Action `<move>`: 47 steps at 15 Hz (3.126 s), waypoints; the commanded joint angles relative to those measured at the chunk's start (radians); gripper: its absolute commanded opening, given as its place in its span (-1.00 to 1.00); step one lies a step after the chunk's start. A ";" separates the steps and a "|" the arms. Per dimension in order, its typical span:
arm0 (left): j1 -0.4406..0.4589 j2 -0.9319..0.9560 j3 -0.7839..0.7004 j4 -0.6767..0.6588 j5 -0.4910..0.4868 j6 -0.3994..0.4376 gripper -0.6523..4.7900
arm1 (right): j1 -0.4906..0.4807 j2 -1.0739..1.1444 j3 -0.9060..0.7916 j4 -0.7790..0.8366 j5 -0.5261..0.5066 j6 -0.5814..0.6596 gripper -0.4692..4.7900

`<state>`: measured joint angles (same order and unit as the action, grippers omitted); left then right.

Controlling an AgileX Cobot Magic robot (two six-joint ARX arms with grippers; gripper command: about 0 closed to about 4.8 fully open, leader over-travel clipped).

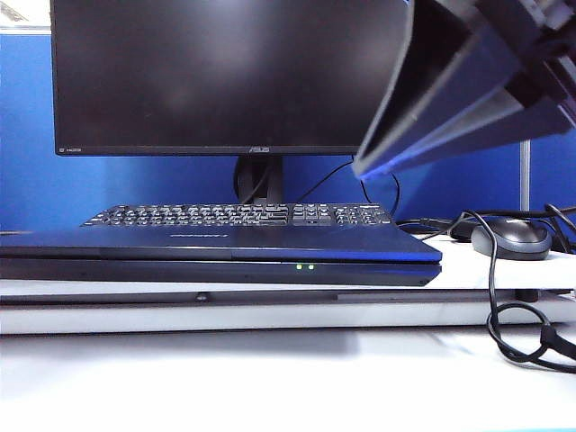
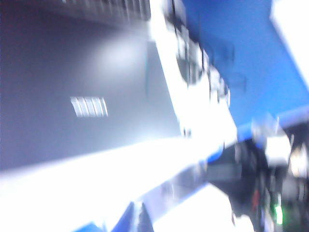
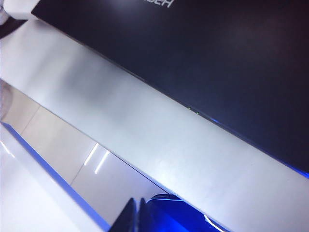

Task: Open the lid of the black laptop.

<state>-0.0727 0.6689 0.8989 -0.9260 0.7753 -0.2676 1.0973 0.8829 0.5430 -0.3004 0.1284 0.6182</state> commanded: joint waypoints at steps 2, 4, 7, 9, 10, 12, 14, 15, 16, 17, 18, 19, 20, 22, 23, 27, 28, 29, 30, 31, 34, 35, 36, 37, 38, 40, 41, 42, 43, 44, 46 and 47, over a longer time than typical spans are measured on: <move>-0.190 0.078 0.002 -0.095 -0.256 0.059 -0.77 | 0.002 -0.001 0.008 0.020 -0.018 0.014 -0.77; -0.318 0.140 0.002 -0.117 -0.339 0.060 -0.77 | 0.002 -0.002 0.008 0.021 -0.038 0.014 -0.77; -0.456 0.219 0.002 -0.112 -0.482 0.078 -0.77 | 0.001 -0.002 0.008 0.020 -0.086 0.013 -0.77; -0.461 0.245 -0.005 -0.115 -0.523 0.116 -0.77 | 0.000 -0.002 0.008 0.020 -0.103 0.010 -0.77; -0.461 0.254 -0.031 -0.112 -0.569 0.138 -0.77 | 0.001 -0.004 0.008 0.020 -0.105 0.010 -0.77; -0.461 0.256 -0.107 -0.102 -0.629 0.150 -0.77 | 0.000 -0.004 0.008 0.020 -0.105 0.010 -0.77; -0.461 0.255 -0.153 0.048 -0.618 0.087 -0.77 | -0.001 -0.003 0.008 0.028 -0.101 0.010 -0.74; -0.461 0.255 -0.153 0.088 -0.586 0.056 -0.77 | -0.001 -0.003 0.008 0.040 -0.101 0.010 -0.74; -0.461 0.255 -0.153 0.114 -0.576 0.049 -0.77 | -0.001 -0.003 0.008 0.051 -0.101 0.010 -0.74; -0.461 0.255 -0.153 0.130 -0.581 0.050 -0.77 | -0.001 -0.003 0.008 0.058 -0.101 0.010 -0.74; -0.461 0.256 -0.153 0.142 -0.580 0.050 -0.77 | -0.001 -0.003 0.008 0.059 -0.098 0.010 -0.74; -0.461 0.256 -0.155 0.163 -0.580 0.050 -0.77 | -0.001 -0.003 0.008 0.060 -0.073 0.010 -0.74; -0.461 0.259 -0.160 0.188 -0.580 0.050 -0.77 | -0.002 -0.002 0.008 0.060 -0.053 0.010 -0.74; -0.461 0.298 -0.163 0.235 -0.585 0.050 -0.77 | -0.008 0.010 0.008 0.080 -0.040 0.001 -0.74; -0.461 0.327 -0.163 0.243 -0.596 0.051 -0.77 | -0.008 0.018 0.008 0.092 -0.040 -0.014 -0.74; -0.461 0.417 -0.167 0.286 -0.595 0.055 -0.77 | -0.008 0.056 0.008 0.117 -0.041 -0.017 -0.74; -0.461 0.416 -0.167 0.279 -0.600 0.065 -0.77 | -0.008 0.058 0.008 0.117 -0.041 -0.017 -0.74; -0.461 0.416 -0.167 0.275 -0.632 0.077 -0.77 | -0.008 0.059 0.008 0.117 -0.040 -0.020 -0.74; -0.461 0.417 -0.167 0.279 -0.671 0.077 -0.77 | -0.008 0.063 0.008 0.117 -0.031 -0.024 -0.74; -0.461 0.417 -0.167 0.283 -0.666 0.076 -0.77 | -0.016 0.064 0.008 0.114 -0.025 -0.024 -0.74; -0.461 0.417 -0.174 0.270 -0.658 0.077 -0.77 | -0.057 0.072 0.008 0.109 -0.035 -0.026 -0.74; -0.461 0.417 -0.180 0.270 -0.658 0.077 -0.77 | -0.076 0.074 0.008 0.110 -0.050 -0.031 -0.74; -0.461 0.417 -0.200 0.271 -0.660 0.077 -0.77 | -0.100 0.091 0.007 0.110 -0.060 -0.047 -0.74; -0.461 0.417 -0.210 0.278 -0.660 0.076 -0.77 | -0.110 0.107 0.008 0.114 -0.064 -0.047 -0.74; -0.461 0.417 -0.213 0.281 -0.660 0.076 -0.77 | -0.117 0.123 0.008 0.116 -0.064 -0.047 -0.74; -0.461 0.417 -0.217 0.293 -0.668 0.073 -0.77 | -0.117 0.165 0.008 0.113 -0.064 -0.055 -0.74; -0.461 0.417 -0.217 0.306 -0.676 0.072 -0.77 | -0.117 0.192 0.008 0.111 -0.063 -0.054 -0.74; -0.461 0.417 -0.217 0.314 -0.687 0.072 -0.77 | -0.117 0.210 0.008 0.113 -0.058 -0.055 -0.74; -0.461 0.417 -0.217 0.321 -0.697 0.073 -0.77 | -0.118 0.224 0.008 0.115 -0.054 -0.073 -0.74; -0.461 0.417 -0.217 0.325 -0.697 0.073 -0.77 | -0.128 0.236 0.008 0.119 -0.052 -0.074 -0.74; -0.461 0.417 -0.217 0.331 -0.697 0.073 -0.77 | -0.155 0.240 0.008 0.121 -0.053 -0.076 -0.74; -0.461 0.417 -0.217 0.331 -0.697 0.073 -0.77 | -0.170 0.240 0.008 0.122 -0.054 -0.078 -0.74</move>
<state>-0.5335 1.0882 0.6815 -0.6079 0.0818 -0.1974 0.9333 1.1255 0.5430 -0.1986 0.0723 0.5484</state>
